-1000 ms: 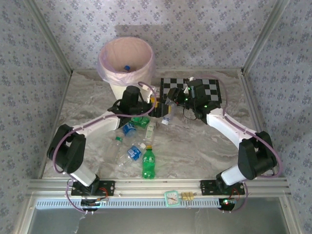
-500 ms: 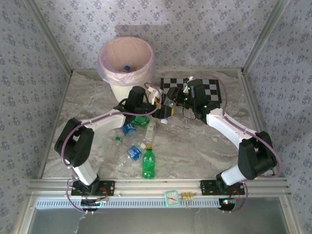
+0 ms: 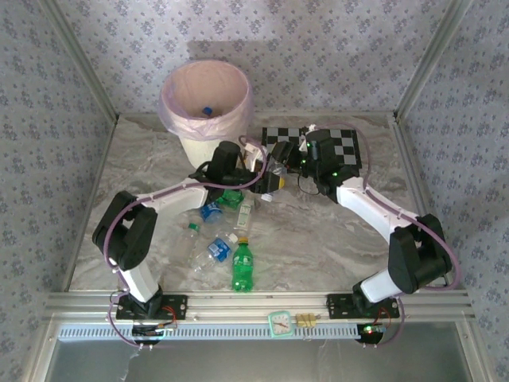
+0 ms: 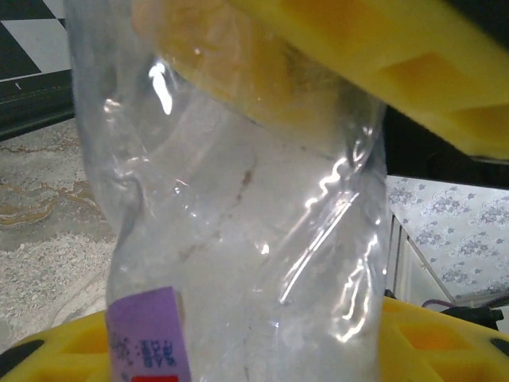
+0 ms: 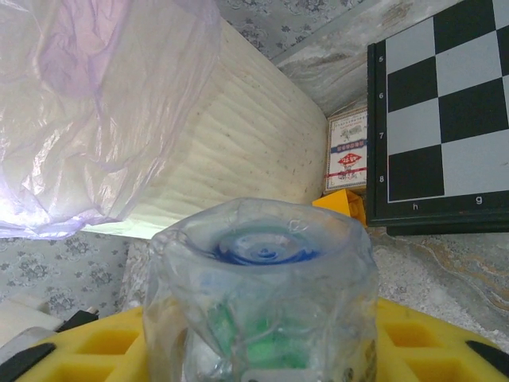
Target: Put the plastic bottles in the bin
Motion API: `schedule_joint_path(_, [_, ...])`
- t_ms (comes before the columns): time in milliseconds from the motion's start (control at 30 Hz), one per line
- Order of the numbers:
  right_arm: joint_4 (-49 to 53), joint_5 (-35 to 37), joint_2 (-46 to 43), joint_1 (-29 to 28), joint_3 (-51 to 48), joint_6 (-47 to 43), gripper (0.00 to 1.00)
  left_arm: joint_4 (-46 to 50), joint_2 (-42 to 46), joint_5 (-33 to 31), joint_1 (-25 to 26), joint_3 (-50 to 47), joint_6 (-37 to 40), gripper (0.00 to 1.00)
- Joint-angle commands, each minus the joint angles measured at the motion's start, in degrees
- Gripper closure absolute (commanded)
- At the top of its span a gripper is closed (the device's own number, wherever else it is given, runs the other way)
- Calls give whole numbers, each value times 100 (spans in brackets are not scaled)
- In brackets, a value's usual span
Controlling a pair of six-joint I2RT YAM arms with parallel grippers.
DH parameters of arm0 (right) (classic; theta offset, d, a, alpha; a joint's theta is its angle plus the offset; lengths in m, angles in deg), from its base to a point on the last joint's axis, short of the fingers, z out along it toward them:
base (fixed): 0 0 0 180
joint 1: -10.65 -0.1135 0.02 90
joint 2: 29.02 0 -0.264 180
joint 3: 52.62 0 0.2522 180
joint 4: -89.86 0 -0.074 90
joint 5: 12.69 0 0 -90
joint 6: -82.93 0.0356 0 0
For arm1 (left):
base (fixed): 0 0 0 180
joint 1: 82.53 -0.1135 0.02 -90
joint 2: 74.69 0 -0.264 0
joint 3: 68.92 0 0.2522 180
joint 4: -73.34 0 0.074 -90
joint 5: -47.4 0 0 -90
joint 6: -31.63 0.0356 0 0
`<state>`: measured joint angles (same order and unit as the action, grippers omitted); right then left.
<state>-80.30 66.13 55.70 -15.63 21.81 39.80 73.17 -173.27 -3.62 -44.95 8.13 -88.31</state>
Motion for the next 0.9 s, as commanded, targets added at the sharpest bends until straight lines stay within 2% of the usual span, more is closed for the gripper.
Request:
schedule_joint_path(0, [7, 57, -205, 1, 51, 77, 33, -59, 19, -116, 3, 148, 93, 52])
schedule_joint_path(133, [135, 22, -330, 188, 53, 64, 23, 85, 32, -317, -43, 132, 69, 54])
schedule_joint_path(500, [419, 433, -1132, 631, -553, -37, 17, 290, 93, -666, -228, 295, 85, 55])
schedule_joint_path(733, [374, 422, -1160, 627, -1012, 102, 13, 1008, 322, -1086, -241, 1006, 741, 56])
schedule_joint_path(867, [171, 289, -1003, 553, -1196, 245, 6, 1531, 457, -1425, -272, 1545, 1237, 56])
